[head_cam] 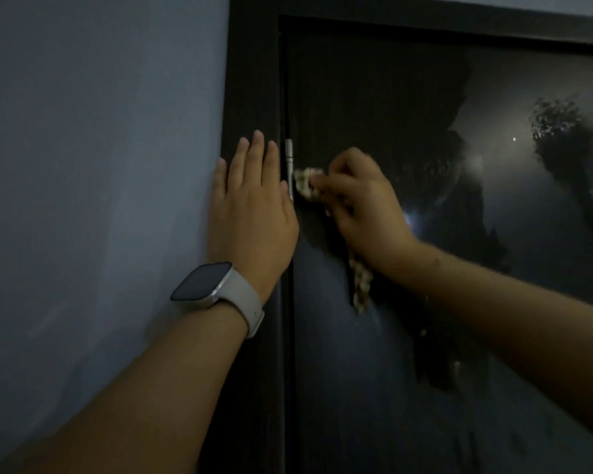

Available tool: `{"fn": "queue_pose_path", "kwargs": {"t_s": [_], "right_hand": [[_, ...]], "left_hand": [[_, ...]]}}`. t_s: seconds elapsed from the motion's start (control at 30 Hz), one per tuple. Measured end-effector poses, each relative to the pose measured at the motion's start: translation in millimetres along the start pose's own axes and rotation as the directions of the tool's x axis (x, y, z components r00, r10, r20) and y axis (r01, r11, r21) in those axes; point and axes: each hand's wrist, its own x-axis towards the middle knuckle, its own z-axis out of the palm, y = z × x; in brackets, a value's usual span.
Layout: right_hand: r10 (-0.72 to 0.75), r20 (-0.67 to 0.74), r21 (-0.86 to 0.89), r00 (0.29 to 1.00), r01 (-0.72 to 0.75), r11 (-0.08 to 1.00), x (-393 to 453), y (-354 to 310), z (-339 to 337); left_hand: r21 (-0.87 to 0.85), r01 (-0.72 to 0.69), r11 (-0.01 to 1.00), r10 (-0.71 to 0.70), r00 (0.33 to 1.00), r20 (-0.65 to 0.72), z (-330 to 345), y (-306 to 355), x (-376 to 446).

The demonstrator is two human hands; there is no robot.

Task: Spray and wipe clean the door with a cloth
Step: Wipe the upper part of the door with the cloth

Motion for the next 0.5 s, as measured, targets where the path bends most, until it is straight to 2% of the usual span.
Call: {"fn": "queue_pose_path", "kwargs": {"t_s": [0.13, 0.27, 0.37, 0.5], "right_hand": [[-0.095, 0.115, 0.133, 0.989, 0.080, 0.988, -98, -38, -9], [-0.188, 0.252, 0.158, 0.949, 0.151, 0.976, -159, -49, -21], [-0.179, 0.237, 0.113, 0.955, 0.156, 0.981, -138, -32, -26], [0.030, 0.050, -0.020, 0.998, -0.029, 0.999, -68, 8, -31]], "left_hand": [[0.019, 0.018, 1.000, -0.019, 1.000, 0.012, -1, 4, -10], [0.049, 0.056, 0.997, -0.057, 0.998, 0.029, -4, 10, -40], [0.055, 0.063, 0.996, -0.067, 0.996, 0.061, -7, 16, -60], [0.076, 0.062, 0.995, -0.067, 0.996, 0.062, -7, 16, -67]]}}
